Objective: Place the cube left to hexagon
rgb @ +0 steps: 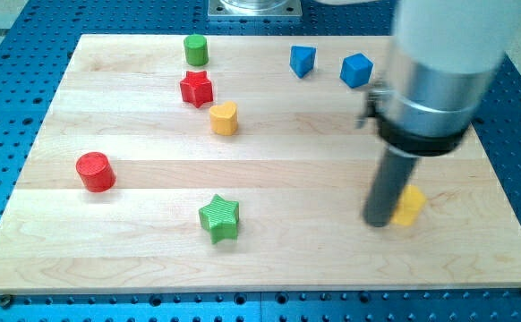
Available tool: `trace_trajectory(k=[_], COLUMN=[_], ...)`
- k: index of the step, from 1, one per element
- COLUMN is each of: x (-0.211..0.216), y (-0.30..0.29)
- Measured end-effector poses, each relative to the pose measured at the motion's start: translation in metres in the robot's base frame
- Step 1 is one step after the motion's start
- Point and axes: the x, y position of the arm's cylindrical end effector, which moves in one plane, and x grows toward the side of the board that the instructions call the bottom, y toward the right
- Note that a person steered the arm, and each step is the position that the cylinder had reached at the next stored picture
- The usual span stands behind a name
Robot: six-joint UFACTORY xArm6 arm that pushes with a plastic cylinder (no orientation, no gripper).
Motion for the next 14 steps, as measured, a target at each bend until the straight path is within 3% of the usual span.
trace_trajectory(k=[1, 3, 4, 5, 7, 9, 10, 12, 13, 14], x=[-0.041, -0.027, -0.030, -0.085, -0.249, -0.276, -0.283, -0.172, -0.168, -0.120], y=[0.000, 0.055, 0.043, 0.051, 0.051, 0.008, -0.017, -0.032, -0.066, -0.071])
